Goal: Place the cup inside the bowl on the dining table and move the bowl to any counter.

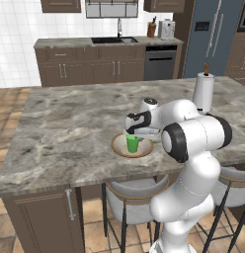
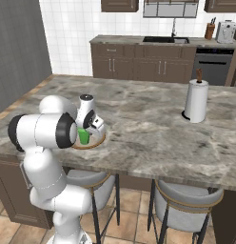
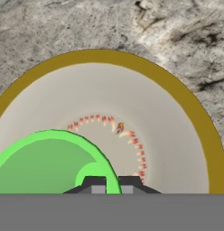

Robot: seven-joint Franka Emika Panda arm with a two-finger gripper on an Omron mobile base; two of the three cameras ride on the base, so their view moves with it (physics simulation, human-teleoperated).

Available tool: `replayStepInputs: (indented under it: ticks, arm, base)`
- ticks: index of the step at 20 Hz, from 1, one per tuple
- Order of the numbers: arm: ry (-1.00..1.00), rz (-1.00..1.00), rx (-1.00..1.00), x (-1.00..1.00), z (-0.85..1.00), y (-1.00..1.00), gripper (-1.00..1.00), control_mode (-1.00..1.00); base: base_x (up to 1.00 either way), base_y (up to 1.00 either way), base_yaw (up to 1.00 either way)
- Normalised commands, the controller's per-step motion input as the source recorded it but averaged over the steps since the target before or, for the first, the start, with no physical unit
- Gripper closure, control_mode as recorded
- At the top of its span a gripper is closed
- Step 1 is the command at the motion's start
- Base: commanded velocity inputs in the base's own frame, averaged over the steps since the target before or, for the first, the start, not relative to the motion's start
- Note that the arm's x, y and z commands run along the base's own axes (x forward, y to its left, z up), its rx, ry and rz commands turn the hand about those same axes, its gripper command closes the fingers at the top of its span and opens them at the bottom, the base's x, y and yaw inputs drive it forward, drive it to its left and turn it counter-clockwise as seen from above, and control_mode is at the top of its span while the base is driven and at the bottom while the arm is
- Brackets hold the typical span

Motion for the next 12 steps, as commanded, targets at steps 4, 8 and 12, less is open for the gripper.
replayStepInputs:
  ticks: [4, 8, 12]
  arm:
    - [0.00, 0.00, 0.00, 0.00, 0.00, 0.00, -1.00, -1.00]
    - [0.00, 0.00, 0.00, 0.00, 0.00, 0.00, -1.00, -1.00]
    - [0.00, 0.00, 0.00, 0.00, 0.00, 0.00, -1.00, -1.00]
  base:
    - [0.00, 0.00, 0.00]
    - [0.00, 0.00, 0.00]
    - [0.00, 0.00, 0.00]
